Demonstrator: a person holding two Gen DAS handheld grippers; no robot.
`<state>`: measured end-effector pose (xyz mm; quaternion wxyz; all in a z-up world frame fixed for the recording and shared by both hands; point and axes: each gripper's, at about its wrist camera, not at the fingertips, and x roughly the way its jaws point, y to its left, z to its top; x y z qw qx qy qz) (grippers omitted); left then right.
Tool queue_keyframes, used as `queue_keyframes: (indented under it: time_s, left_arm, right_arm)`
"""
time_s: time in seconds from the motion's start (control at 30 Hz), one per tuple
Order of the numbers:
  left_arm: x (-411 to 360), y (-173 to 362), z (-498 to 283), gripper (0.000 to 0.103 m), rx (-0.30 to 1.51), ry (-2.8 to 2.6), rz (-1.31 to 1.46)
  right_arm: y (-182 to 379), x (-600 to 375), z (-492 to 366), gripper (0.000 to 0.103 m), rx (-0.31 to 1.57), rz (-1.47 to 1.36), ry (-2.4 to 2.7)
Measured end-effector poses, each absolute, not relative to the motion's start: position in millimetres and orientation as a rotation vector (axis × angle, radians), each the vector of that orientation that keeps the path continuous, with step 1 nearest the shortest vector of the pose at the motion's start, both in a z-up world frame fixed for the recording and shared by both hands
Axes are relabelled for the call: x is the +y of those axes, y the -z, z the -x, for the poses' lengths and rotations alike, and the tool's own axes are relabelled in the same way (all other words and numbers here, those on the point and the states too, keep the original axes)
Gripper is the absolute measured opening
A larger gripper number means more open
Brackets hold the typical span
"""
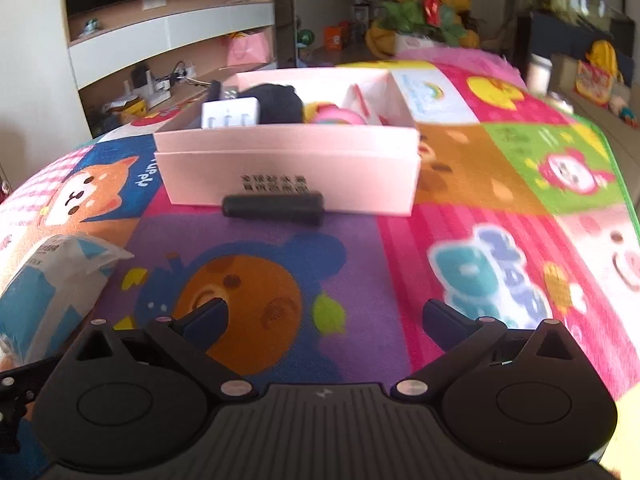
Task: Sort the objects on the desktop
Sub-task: 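Grasp the blue wipes pack with the left tool while the right tool grasps the black cylinder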
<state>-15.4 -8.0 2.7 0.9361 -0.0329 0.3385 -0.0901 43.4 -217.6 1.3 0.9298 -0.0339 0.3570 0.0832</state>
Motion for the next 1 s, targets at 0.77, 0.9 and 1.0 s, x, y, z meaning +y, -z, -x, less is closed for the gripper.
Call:
queue_keyframes:
  time_s: [0.77, 0.9, 1.0]
  left_arm:
    - [0, -1, 16, 0.103, 0.669, 0.192, 0.126]
    - [-2, 0, 15, 0.103, 0.672, 0.181, 0.112]
    - [-3, 0, 14, 0.103, 0.677, 0.171, 0.101]
  right_arm:
    - [-7, -181, -74, 0.074, 0.753, 0.087, -0.179]
    - [-9, -204, -46, 0.074, 0.784, 0.067, -0.184]
    - [-9, -220, -21, 0.074, 0.794, 0.053, -0.181]
